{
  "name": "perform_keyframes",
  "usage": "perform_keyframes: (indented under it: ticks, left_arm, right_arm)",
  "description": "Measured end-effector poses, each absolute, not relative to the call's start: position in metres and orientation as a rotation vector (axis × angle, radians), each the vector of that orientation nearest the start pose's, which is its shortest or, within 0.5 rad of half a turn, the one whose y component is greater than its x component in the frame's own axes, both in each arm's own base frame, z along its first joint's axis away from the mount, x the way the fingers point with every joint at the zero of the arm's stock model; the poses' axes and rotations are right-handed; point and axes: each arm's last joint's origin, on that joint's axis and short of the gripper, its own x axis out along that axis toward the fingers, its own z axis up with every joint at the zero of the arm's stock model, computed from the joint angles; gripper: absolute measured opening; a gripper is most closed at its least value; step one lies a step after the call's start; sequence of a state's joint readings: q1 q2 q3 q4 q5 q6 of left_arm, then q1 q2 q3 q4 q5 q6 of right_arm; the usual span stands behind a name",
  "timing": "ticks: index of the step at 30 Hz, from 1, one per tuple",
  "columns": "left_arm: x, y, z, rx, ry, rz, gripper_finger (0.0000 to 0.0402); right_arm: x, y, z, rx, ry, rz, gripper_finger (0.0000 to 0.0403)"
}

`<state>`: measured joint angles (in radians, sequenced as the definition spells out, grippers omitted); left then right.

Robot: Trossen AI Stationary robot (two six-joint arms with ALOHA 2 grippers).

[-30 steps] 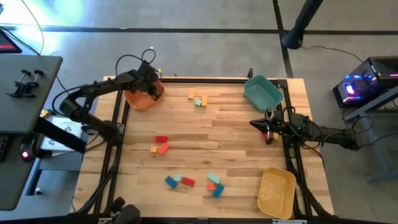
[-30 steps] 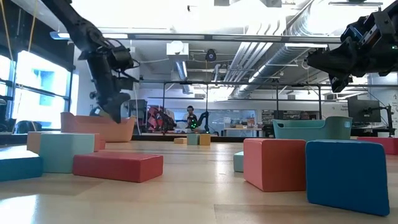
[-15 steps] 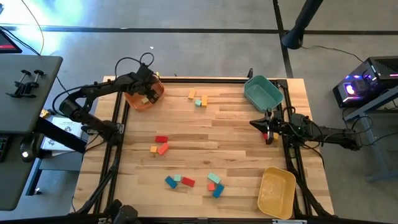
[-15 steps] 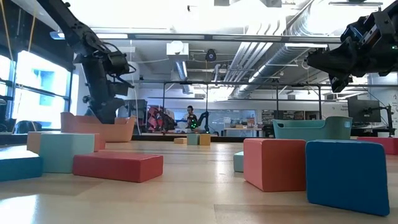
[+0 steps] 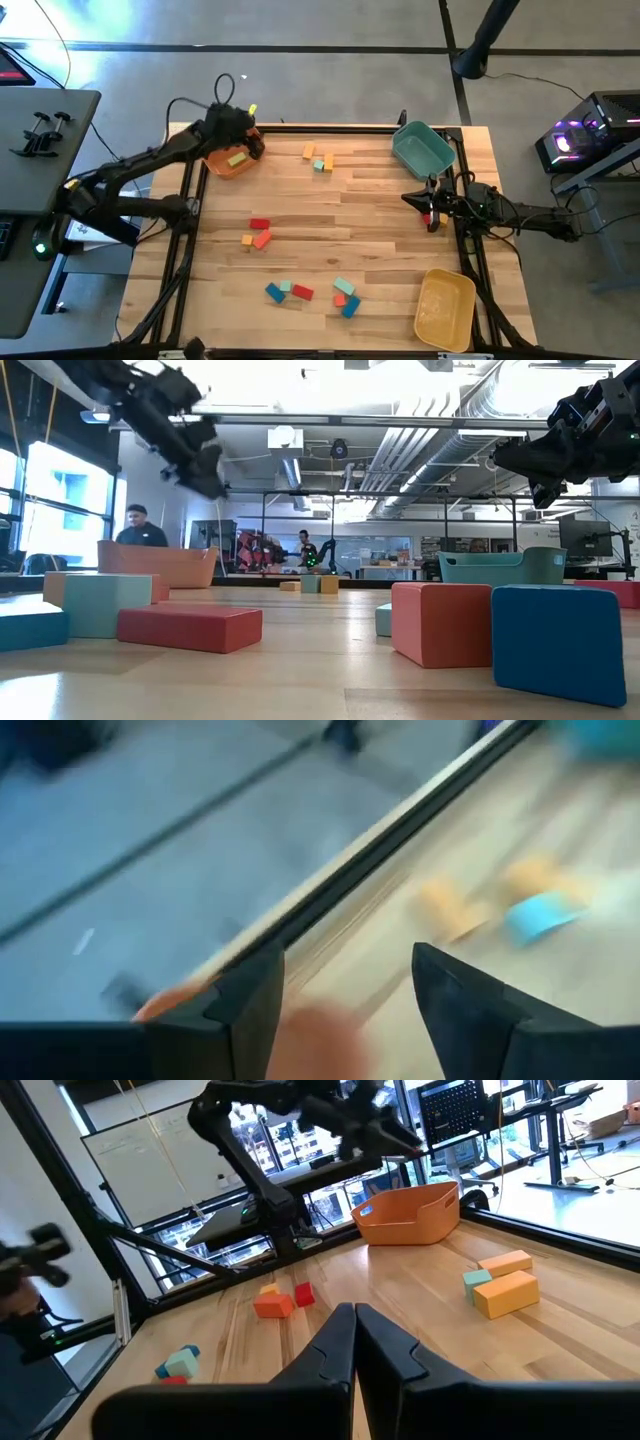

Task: Sort blocks by size
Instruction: Put the thick yellow rectangular block into the green bin

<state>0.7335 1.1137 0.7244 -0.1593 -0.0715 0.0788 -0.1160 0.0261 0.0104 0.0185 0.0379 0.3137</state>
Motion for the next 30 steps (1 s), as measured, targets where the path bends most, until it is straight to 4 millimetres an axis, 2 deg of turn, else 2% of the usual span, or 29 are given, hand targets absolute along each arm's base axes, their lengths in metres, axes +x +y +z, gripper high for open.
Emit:
perform_keyframes:
  ticks: [3, 8, 12, 16, 22, 28, 30]
  left_arm:
    - [0.183, 0.135, 0.252, -0.037, 0.404, 0.657, 0.02]
    - [0.198, 0.099, 0.239, 0.043, 0.24, 0.497, 0.0194]
    - [0.207, 0.073, 0.228, 0.091, 0.185, 0.387, 0.0189]
    - [0.216, 0.051, 0.224, 0.104, 0.175, 0.368, 0.0182]
    - [0.231, 0.03, 0.214, 0.135, 0.172, 0.343, 0.0175]
    - [0.247, 0.021, 0.199, 0.137, 0.158, 0.302, 0.0174]
    - [0.252, 0.02, 0.194, 0.134, 0.156, 0.297, 0.0174]
  right_arm:
    - [0.098, -0.013, 0.167, 0.313, -0.027, -0.152, 0.0001]
    - [0.098, -0.013, 0.167, 0.313, -0.027, -0.152, 0.0001]
    - [0.098, -0.012, 0.167, 0.313, -0.027, -0.152, 0.0001]
    - [0.098, -0.013, 0.167, 0.313, -0.027, -0.152, 0.0001]
    - [0.098, -0.012, 0.167, 0.313, -0.027, -0.152, 0.0001]
    - [0.098, -0.014, 0.168, 0.222, -0.033, -0.191, 0.0001]
    - [0.098, -0.014, 0.168, 0.277, -0.042, -0.192, 0.0001]
